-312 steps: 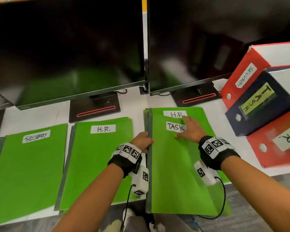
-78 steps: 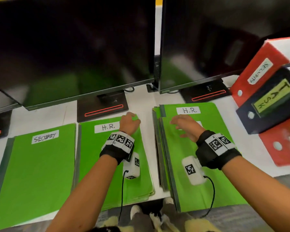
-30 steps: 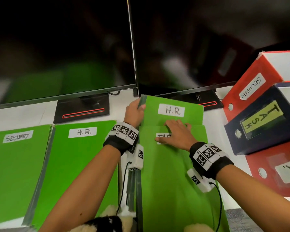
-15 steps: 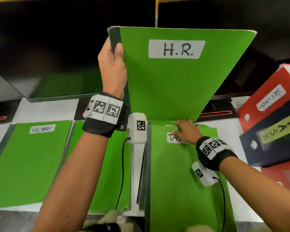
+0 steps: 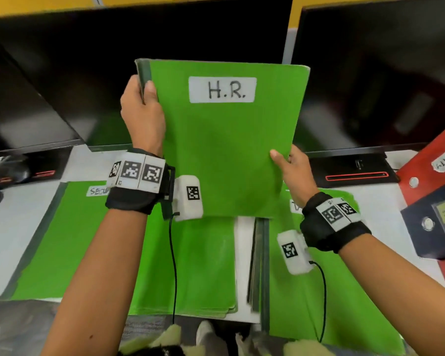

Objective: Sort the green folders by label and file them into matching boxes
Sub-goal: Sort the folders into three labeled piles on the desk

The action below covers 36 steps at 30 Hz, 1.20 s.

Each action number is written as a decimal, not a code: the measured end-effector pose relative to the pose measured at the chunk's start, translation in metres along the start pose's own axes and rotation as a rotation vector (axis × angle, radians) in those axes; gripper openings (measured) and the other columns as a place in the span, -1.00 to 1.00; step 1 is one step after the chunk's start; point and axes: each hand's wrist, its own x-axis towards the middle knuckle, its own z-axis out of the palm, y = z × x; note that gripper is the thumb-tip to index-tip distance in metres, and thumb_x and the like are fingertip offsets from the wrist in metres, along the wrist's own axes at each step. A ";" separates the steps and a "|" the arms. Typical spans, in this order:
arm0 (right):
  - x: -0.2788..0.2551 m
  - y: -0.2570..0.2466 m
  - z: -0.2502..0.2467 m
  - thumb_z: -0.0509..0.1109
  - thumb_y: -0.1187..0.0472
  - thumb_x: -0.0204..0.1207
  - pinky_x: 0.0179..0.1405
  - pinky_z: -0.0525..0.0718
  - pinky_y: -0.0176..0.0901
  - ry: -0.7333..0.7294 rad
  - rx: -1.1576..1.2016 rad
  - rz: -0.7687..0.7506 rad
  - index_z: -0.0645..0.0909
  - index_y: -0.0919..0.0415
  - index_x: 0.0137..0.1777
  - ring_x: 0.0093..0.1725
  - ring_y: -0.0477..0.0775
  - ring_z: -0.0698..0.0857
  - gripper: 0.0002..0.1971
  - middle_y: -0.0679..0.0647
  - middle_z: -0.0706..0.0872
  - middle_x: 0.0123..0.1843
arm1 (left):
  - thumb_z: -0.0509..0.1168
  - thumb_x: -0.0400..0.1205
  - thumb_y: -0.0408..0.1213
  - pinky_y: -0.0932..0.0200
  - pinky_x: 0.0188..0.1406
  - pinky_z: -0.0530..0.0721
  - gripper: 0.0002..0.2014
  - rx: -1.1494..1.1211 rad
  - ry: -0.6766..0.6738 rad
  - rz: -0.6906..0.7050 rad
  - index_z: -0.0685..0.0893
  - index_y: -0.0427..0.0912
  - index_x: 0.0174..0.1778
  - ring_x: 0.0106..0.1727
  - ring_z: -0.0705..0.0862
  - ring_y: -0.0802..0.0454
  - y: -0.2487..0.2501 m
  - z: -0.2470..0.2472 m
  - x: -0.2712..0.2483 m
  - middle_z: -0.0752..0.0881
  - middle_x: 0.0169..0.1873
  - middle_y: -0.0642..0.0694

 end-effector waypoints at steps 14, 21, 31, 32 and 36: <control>-0.062 0.081 0.100 0.05 0.49 0.52 -0.11 0.56 -0.14 0.072 -0.280 0.603 0.55 0.36 0.25 0.04 0.18 0.63 -0.62 0.32 0.66 0.22 | 0.19 0.64 -0.36 -0.03 0.45 0.37 -0.49 0.645 -0.603 -0.753 0.27 -0.47 0.48 0.48 0.34 -0.33 -0.151 -0.053 -0.065 0.23 0.49 -0.41; -0.085 0.085 0.131 0.19 0.22 0.56 0.40 0.41 0.04 -0.057 -0.774 0.818 0.34 0.42 0.43 0.48 0.37 0.29 -0.53 0.36 0.28 0.49 | 0.19 0.63 -0.32 -0.06 0.41 0.42 -0.55 0.792 -0.771 -0.737 0.36 -0.45 0.41 0.45 0.39 -0.30 -0.188 -0.059 -0.081 0.35 0.43 -0.39; -0.078 0.067 0.111 0.32 0.11 0.52 0.48 0.39 0.08 -0.107 -0.697 0.753 0.28 0.40 0.50 0.54 0.32 0.28 -0.38 0.30 0.20 0.57 | 0.29 0.56 -0.33 -0.15 0.52 0.21 -0.26 0.788 -0.655 -0.673 0.05 -0.30 0.60 0.58 0.13 -0.25 -0.166 -0.032 -0.090 0.11 0.57 -0.33; -0.074 0.063 0.102 0.33 0.11 0.52 0.47 0.40 0.06 -0.098 -0.646 0.721 0.30 0.38 0.50 0.53 0.29 0.29 -0.39 0.27 0.21 0.58 | 0.28 0.58 -0.30 -0.16 0.54 0.18 -0.27 0.773 -0.693 -0.631 0.05 -0.29 0.60 0.60 0.09 -0.25 -0.159 -0.026 -0.090 0.07 0.59 -0.32; -0.062 0.049 0.051 0.34 0.14 0.53 0.23 0.54 -0.04 -0.007 -0.524 0.631 0.53 0.25 0.22 0.38 0.20 0.41 -0.69 0.20 0.36 0.42 | 0.20 0.62 -0.27 -0.10 0.51 0.25 -0.44 0.660 -0.856 -0.427 0.24 -0.31 0.54 0.59 0.13 -0.25 -0.126 0.012 -0.104 0.11 0.56 -0.33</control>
